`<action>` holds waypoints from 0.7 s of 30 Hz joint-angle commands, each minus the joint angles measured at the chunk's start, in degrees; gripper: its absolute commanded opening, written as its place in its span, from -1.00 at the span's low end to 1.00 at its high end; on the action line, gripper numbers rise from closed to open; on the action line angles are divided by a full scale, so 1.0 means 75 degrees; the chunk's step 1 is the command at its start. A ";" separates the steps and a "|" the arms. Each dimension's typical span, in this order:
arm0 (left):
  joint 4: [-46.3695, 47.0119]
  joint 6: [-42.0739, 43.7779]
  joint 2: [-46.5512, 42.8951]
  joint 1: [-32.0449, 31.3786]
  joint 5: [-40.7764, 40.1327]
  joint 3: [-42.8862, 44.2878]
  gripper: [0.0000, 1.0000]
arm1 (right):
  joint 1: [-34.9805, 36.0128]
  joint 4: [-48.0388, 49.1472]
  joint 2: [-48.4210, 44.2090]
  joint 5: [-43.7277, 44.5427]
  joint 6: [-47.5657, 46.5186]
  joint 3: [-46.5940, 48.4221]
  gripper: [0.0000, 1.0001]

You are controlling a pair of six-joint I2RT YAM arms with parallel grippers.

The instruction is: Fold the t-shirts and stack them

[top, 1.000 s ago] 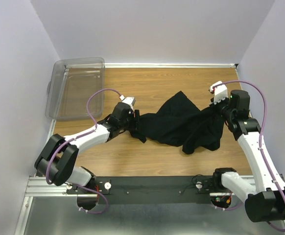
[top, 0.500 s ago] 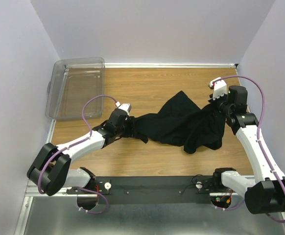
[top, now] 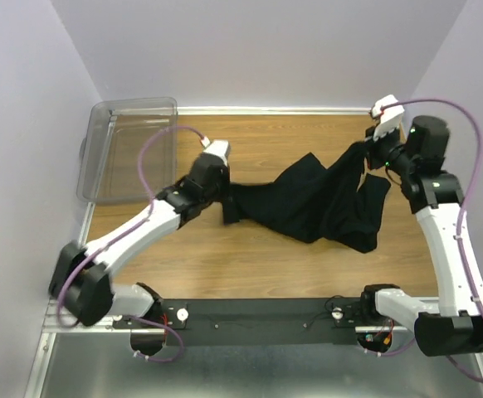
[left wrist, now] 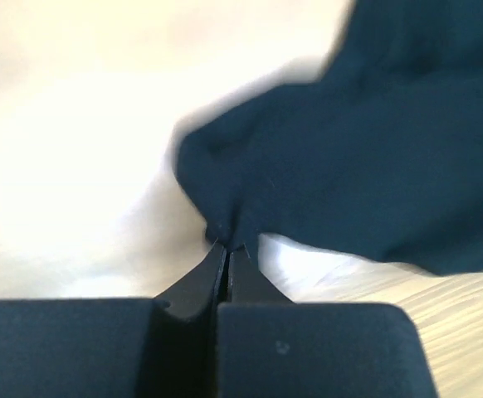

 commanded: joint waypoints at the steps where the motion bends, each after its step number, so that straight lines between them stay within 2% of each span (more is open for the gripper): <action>1: -0.0307 0.1007 -0.2091 -0.0089 -0.1178 0.2067 -1.00 | -0.0055 -0.0582 0.0150 -0.0635 -0.0029 0.2361 -0.99; 4: -0.0354 0.1673 -0.2655 -0.0089 -0.0992 0.3895 -1.00 | -0.0043 -0.0969 0.0373 -0.0366 -0.0077 0.3959 -0.99; 6: -0.0400 0.1956 -0.2656 -0.0077 -0.0653 0.5180 -1.00 | -0.0043 -0.1226 0.0665 -0.0063 -0.0065 0.5634 -0.99; 7: -0.0412 0.2213 -0.2598 -0.0089 -0.0407 0.5537 -1.00 | -0.0043 -0.1297 0.0852 0.0056 -0.0077 0.6638 -0.99; 9: -0.0412 0.2367 -0.2516 -0.0089 -0.0207 0.6344 -1.00 | -0.0055 -0.1391 0.1029 0.0325 -0.0088 0.7559 -0.99; 12: -0.0296 0.2508 -0.2562 -0.0077 0.0133 0.6944 -1.00 | -0.0055 -0.1194 0.1019 0.0992 -0.0287 0.8427 -0.99; 15: -0.0074 0.2508 -0.2784 -0.0089 0.0286 0.7145 -1.00 | -0.0055 -0.0854 0.0668 0.1484 -0.0475 0.8546 -0.99; 21: 0.0384 0.2321 -0.3382 -0.0089 0.0720 0.6900 -1.00 | -0.0043 -0.0618 0.0257 0.1732 -0.0615 0.8968 -0.99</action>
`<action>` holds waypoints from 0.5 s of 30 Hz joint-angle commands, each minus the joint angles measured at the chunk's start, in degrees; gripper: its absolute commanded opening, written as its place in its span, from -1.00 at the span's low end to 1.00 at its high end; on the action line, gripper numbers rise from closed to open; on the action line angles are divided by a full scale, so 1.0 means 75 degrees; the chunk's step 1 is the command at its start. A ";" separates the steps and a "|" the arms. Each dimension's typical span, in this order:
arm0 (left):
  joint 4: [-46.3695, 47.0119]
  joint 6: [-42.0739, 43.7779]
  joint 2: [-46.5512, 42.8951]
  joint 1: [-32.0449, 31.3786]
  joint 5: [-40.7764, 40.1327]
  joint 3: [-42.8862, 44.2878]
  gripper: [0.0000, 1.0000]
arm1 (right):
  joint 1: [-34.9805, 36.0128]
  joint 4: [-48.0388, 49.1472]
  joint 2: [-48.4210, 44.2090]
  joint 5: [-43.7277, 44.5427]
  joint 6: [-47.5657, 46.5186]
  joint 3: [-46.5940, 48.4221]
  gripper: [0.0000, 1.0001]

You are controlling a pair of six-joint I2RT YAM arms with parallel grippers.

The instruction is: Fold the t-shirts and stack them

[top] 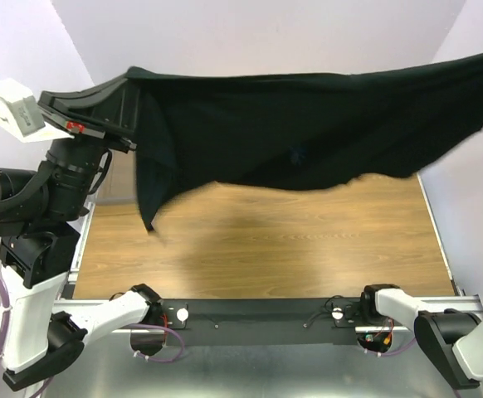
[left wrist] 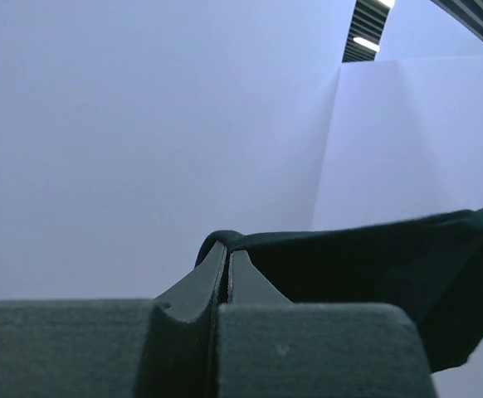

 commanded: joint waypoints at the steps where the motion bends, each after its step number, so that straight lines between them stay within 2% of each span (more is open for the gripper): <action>1: 0.0343 0.0030 -0.0471 -0.0001 0.0551 -0.0260 -1.00 | -0.0055 0.0186 -0.0108 0.0721 -0.0240 0.0363 -0.99; 8: 0.1269 -0.0227 -0.1268 0.0010 0.0645 -0.1373 -1.00 | -0.0043 0.0175 -0.0096 0.0757 -0.0345 0.0447 -0.99; 11: 0.1293 -0.0344 -0.1175 0.0010 0.0611 -0.2005 -1.00 | -0.0055 0.0186 -0.0248 0.0757 -0.0403 -0.0745 -0.99; 15: 0.1352 -0.0380 -0.0755 0.0010 -0.0103 -0.3212 -1.00 | -0.0043 0.0688 -0.0717 0.0733 -0.0451 -0.3334 -0.99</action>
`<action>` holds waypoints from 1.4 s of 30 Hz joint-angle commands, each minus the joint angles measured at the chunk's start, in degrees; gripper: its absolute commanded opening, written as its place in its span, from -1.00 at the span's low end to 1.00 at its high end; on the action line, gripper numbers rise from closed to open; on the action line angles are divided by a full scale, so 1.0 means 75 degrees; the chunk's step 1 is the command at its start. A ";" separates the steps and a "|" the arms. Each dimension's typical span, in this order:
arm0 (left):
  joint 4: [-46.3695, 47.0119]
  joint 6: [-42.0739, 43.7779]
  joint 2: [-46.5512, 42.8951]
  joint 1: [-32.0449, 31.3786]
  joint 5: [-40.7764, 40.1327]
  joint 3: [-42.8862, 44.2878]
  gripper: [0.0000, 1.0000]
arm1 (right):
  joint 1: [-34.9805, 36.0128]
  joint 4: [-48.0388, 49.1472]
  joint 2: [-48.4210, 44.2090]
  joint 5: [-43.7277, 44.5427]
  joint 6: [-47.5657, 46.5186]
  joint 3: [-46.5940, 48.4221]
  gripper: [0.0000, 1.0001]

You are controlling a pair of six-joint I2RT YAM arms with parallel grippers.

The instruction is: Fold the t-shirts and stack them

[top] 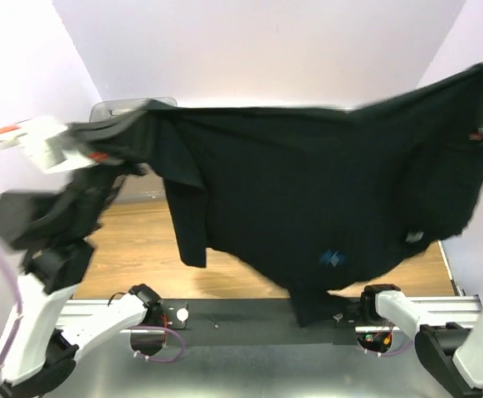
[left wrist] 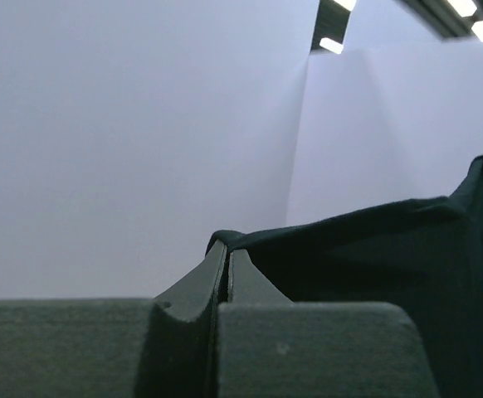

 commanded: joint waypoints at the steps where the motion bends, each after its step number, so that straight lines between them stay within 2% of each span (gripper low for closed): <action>1: 0.0137 -0.0124 0.0695 0.0022 -0.0885 -0.1297 -1.00 | -0.0043 0.0738 -0.0184 0.0473 -0.0185 -0.2848 -0.99; 4: 0.0125 -0.0240 0.1654 0.0185 -0.1706 -0.2132 -1.00 | -0.0043 0.1689 -0.0034 0.0615 -0.0232 -0.4625 -0.99; 7: 0.0125 -0.0835 0.3223 0.0642 -0.1451 -0.2497 -1.00 | -0.0055 0.2764 0.0423 0.0371 -0.0244 -0.5704 -0.99; 8: 0.0090 -0.0978 0.3715 0.1003 -0.1101 -0.2451 -1.00 | -0.0055 0.3071 0.0958 0.0253 -0.0267 -0.6287 -0.99; 9: 0.0009 -0.1060 0.4775 0.1123 -0.0912 -0.2195 -1.00 | -0.0043 0.3654 0.1253 0.0147 -0.0256 -0.6467 -0.99; 10: -0.0073 -0.1131 0.5354 0.1251 -0.0783 -0.1961 -1.00 | -0.0043 0.3927 0.2092 -0.0005 -0.0244 -0.6608 -0.99; 11: -0.0248 -0.1143 0.5975 0.1357 -0.0665 -0.1611 -1.00 | -0.0043 0.4162 0.2100 -0.0064 -0.0244 -0.6655 -0.99; 12: -0.0783 -0.1155 0.7246 0.1532 -0.0479 -0.0679 -1.00 | -0.0055 0.4454 0.3075 -0.0134 -0.0175 -0.6505 -0.99; 14: -0.1407 -0.1097 0.8460 0.1651 -0.0429 0.0438 -1.00 | -0.0043 0.4807 0.4052 -0.0089 -0.0069 -0.6131 -0.99; 15: -0.2071 -0.1096 0.9568 0.1790 -0.0615 0.1650 -1.00 | -0.0043 0.4925 0.5159 0.0086 0.0024 -0.5409 -0.99; 18: -0.3199 -0.1190 1.1248 0.2025 -0.1177 0.3485 -1.00 | 0.0015 0.4938 0.6561 0.1057 0.0411 -0.4152 -0.99; 19: -0.3365 -0.1190 1.1510 0.2165 -0.1261 0.4372 -1.00 | 0.0027 0.4879 0.7249 0.1571 0.0563 -0.3371 -0.89; 20: -0.3529 -0.1190 1.1710 0.2213 -0.1320 0.4741 -0.61 | 0.0062 0.4763 0.7488 0.1680 0.0738 -0.3050 -0.68; 21: -0.3682 -0.1167 1.1921 0.2272 -0.1309 0.5232 0.03 | 0.0085 0.4286 0.7839 0.1797 0.0845 -0.2501 -0.01; 22: -0.3660 -0.1109 1.1888 0.2272 -0.1216 0.5330 0.04 | 0.0086 0.4084 0.7877 0.1798 0.0846 -0.2380 0.14; 23: -0.3416 -0.1062 1.1632 0.2272 -0.1111 0.5319 0.33 | 0.0086 0.4012 0.7796 0.1775 0.0962 -0.2471 0.22; 26: -0.2655 -0.0885 1.0778 0.2249 -0.0805 0.4443 0.36 | 0.0051 0.4047 0.6908 0.1624 0.1079 -0.3416 0.27; 28: -0.1671 -0.0780 0.9572 0.2214 -0.0828 0.3272 0.36 | 0.0004 0.4000 0.6345 0.0936 0.1139 -0.4028 0.39; 29: -0.1401 -0.0745 0.9138 0.2179 -0.0828 0.2850 0.36 | -0.0043 0.3826 0.5658 0.0502 0.1034 -0.4727 0.65; 30: -0.0981 -0.0710 0.8252 0.2178 -0.0724 0.2440 0.36 | -0.0067 0.3476 0.5396 -0.0036 0.0894 -0.4920 0.73; 31: -0.0768 -0.0675 0.7779 0.2178 -0.0607 0.1566 0.36 | -0.0090 0.2173 0.5126 -0.1492 0.0637 -0.5107 0.76; 32: -0.0452 -0.0721 0.6440 0.2178 -0.0060 0.0200 0.43 | -0.0113 0.0176 0.4509 -0.3223 -0.0259 -0.5782 0.75; 33: -0.0426 -0.0837 0.6021 0.2190 0.0073 -0.0290 0.51 | -0.0102 -0.0551 0.4294 -0.3797 -0.1474 -0.6055 0.73; 34: -0.0414 -0.0931 0.5181 0.2179 0.0712 -0.1385 0.56 | -0.0102 -0.1835 0.3781 -0.4453 -0.2229 -0.6731 0.72; 37: -0.0344 -0.1539 0.3797 0.2237 0.1478 -0.3136 0.60 | -0.0067 -0.2759 0.3076 -0.4261 -0.4433 -0.7637 0.68; 38: -0.0378 -0.1739 0.3477 0.2272 0.1480 -0.4198 0.60 | -0.0078 -0.2820 0.2725 -0.3587 -0.4729 -0.8209 0.68; 40: -0.0797 -0.2462 0.2705 0.2284 0.1224 -0.5013 0.58 | -0.0067 -0.2146 0.2534 -0.2648 -0.4302 -0.8658 0.60; 41: -0.0940 -0.2746 0.2480 0.2284 0.1002 -0.5702 0.55 | -0.0113 -0.1932 0.2627 -0.1587 -0.3522 -0.8857 0.49; 42: -0.1057 -0.3073 0.2222 0.2284 0.0977 -0.6022 0.53 | -0.0160 -0.1802 0.2685 -0.1159 -0.3131 -0.8929 0.42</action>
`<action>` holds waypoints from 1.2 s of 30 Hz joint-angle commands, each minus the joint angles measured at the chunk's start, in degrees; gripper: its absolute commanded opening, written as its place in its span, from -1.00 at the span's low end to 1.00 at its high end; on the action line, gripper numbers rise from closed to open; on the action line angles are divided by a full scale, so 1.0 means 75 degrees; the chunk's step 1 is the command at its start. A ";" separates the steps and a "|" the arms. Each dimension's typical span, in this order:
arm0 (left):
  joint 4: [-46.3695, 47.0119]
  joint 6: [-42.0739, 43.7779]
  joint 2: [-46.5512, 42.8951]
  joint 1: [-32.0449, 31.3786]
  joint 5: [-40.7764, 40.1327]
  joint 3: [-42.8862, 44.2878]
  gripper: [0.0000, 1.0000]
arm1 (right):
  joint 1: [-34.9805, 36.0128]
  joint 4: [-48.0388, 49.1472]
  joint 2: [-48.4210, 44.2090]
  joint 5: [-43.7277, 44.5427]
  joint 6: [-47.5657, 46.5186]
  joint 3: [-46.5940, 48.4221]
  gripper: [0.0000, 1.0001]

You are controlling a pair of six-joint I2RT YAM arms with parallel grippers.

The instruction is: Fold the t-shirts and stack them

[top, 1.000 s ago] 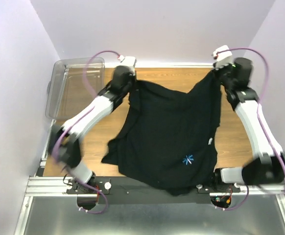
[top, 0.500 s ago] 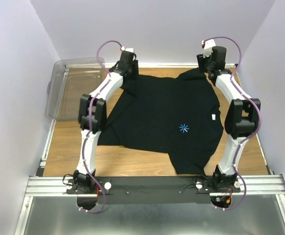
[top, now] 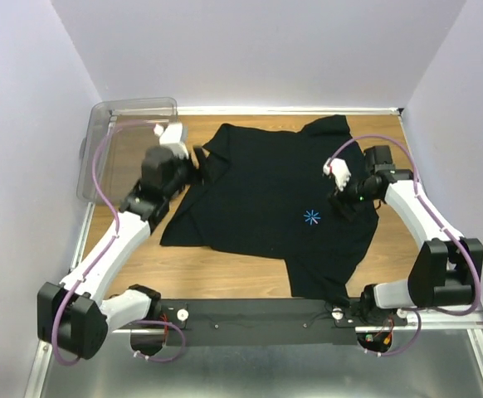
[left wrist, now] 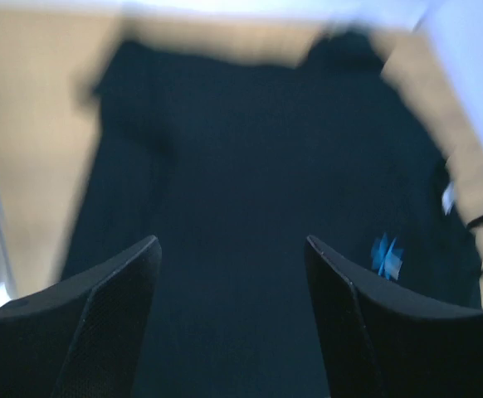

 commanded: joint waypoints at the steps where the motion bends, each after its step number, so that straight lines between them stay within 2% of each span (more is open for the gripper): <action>1: -0.1125 -0.1685 -0.0846 0.0046 0.0062 -0.1946 0.54 | -0.0207 -0.0257 0.0031 0.1916 0.0558 -0.0527 0.40; 2: -0.1196 -0.2280 -0.1119 0.0046 -0.0055 -0.2495 0.54 | -0.0300 -0.0001 -0.0085 0.2243 0.0921 -0.0690 0.39; 5: -0.1535 -0.3080 -0.1997 0.0057 -0.0839 -0.3201 0.54 | -0.0781 0.0876 -0.0425 0.2898 0.1883 -0.1405 0.46; 7: -0.1909 -0.3398 -0.2059 0.0046 -0.1424 -0.3204 0.56 | -0.1039 0.1161 -0.0449 0.3113 0.2143 -0.1676 0.52; 10: -0.2168 -0.3516 -0.1360 0.0046 -0.1754 -0.2993 0.56 | -0.1379 0.1267 -0.0077 0.2845 0.2214 -0.1770 0.58; 13: -0.1866 -0.3388 -0.0225 0.0046 -0.1558 -0.3027 0.57 | -0.1461 0.1338 0.0544 0.2599 0.2179 -0.1934 0.60; 15: -0.1737 -0.3318 0.0422 0.0057 -0.1335 -0.2969 0.56 | -0.1497 0.1350 0.0769 0.2178 0.2179 -0.1981 0.55; 18: -0.1432 -0.3189 0.1431 0.0034 -0.1018 -0.2923 0.53 | -0.1532 0.1315 0.0992 0.1768 0.2179 -0.2016 0.16; 19: -0.1512 -0.3153 0.1596 -0.0024 -0.1157 -0.2853 0.53 | -0.1567 0.1326 0.0981 0.1766 0.2132 -0.2040 -0.21; 21: -0.1525 -0.2990 0.1750 -0.0083 -0.1030 -0.2747 0.47 | -0.1811 0.1338 0.0899 0.2033 0.1853 -0.2086 -0.59; 22: -0.1594 -0.2919 0.1692 -0.0095 -0.0983 -0.2723 0.47 | -0.1976 0.1373 0.0864 0.2186 0.1688 -0.2087 -0.85; 24: -0.1677 -0.2627 0.1551 -0.0153 -0.0796 -0.2618 0.47 | -0.2768 0.1489 0.0781 0.2700 0.1035 -0.2075 -0.99; 26: -0.1736 -0.2242 0.1130 -0.0212 -0.0713 -0.2524 0.47 | -0.3473 0.1642 0.0898 0.2937 0.0494 -0.1924 -0.99; 27: -0.1724 -0.2135 0.0943 -0.0224 -0.0469 -0.2501 0.48 | -0.4173 0.1619 0.0980 0.2938 0.0224 -0.1807 -0.99; 28: -0.1527 -0.1925 0.0558 -0.0224 -0.0118 -0.2512 0.48 | -0.4459 0.1608 0.1247 0.2961 -0.0266 -0.1562 -0.99; 29: -0.1374 -0.1609 0.0369 -0.0224 0.0117 -0.2512 0.50 | -0.4891 0.1584 0.1343 0.2938 -0.0502 -0.1478 -0.93; 30: -0.1222 -0.1455 0.0181 -0.0235 0.0340 -0.2524 0.51 | -0.5046 0.1514 0.1529 0.2880 -0.0946 -0.1396 -0.77; 31: -0.0976 -0.1338 0.0005 -0.0235 0.0864 -0.2570 0.52 | -0.5164 0.1467 0.1578 0.2833 -0.1078 -0.1314 -0.09; 32: -0.0406 -0.1267 -0.0275 -0.0247 0.1125 -0.2710 0.52 | -0.5246 0.1397 0.1613 0.2786 -0.1172 -0.1278 0.23; 34: 0.0345 -0.1243 -0.0360 -0.0259 0.1698 -0.2839 0.58 | -0.5294 0.1257 0.1486 0.2517 -0.1336 -0.1255 0.64; 36: 0.0491 -0.1301 -0.0127 -0.0317 0.1783 -0.2724 0.65 | -0.5294 0.1174 0.1344 0.2051 -0.1314 -0.1173 0.67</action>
